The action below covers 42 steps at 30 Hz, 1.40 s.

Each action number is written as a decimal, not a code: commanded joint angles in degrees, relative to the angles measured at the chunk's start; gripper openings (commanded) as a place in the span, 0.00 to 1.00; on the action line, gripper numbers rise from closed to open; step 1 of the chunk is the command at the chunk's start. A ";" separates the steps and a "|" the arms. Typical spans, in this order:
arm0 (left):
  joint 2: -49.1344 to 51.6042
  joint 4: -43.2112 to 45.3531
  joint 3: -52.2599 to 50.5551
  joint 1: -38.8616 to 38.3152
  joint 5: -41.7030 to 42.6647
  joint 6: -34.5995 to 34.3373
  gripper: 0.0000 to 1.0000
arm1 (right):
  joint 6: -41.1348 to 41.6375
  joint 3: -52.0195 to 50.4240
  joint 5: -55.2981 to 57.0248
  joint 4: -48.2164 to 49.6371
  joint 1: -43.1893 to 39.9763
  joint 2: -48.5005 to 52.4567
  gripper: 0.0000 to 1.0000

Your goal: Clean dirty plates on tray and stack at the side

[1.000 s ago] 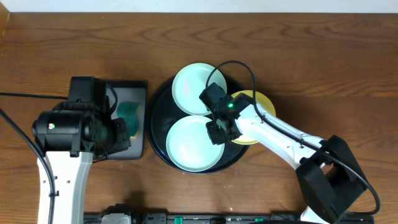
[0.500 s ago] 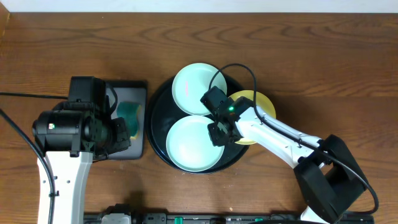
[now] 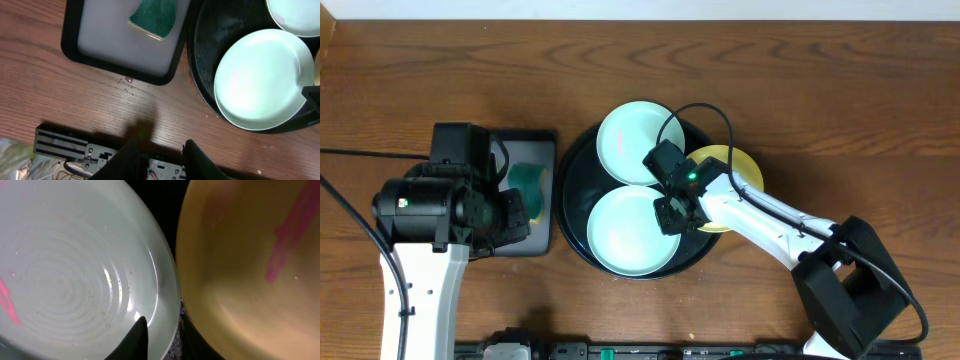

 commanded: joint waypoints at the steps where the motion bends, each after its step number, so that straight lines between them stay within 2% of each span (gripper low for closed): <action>1: 0.11 0.17 -0.42 0.22 -0.92 -0.57 0.31 | 0.33 -0.55 0.79 1.68 0.07 0.26 0.20; 4: 0.11 0.74 -0.42 0.22 -0.92 -0.57 0.31 | -1.57 0.96 0.74 3.43 -0.61 0.20 0.25; 10: 0.11 0.92 -0.42 0.24 -0.94 -0.55 0.31 | -6.12 10.88 0.74 -2.82 -5.38 -0.87 0.38; 15: 0.11 1.64 -0.42 0.22 -0.94 -0.55 0.32 | -10.29 17.09 0.48 -3.04 -10.78 -0.87 0.42; 26: 0.13 4.35 -0.46 0.22 -0.96 -0.52 0.32 | -13.03 11.58 0.57 9.03 -13.40 0.07 0.45; 34: 0.20 9.03 -0.46 0.22 -2.45 0.13 0.38 | -12.96 6.71 3.52 18.40 -13.46 0.11 0.47; 36: 0.39 10.16 -0.46 0.22 -2.45 0.13 0.38 | -12.96 5.49 4.55 20.37 -13.53 0.13 0.49; 40: 1.27 11.26 -0.48 0.22 -2.45 0.11 0.39 | -12.96 2.62 4.83 25.29 -13.53 0.11 0.61; 42: 1.68 11.21 -0.48 0.22 -2.45 0.11 0.38 | -12.96 1.40 4.83 27.34 -13.53 0.11 0.63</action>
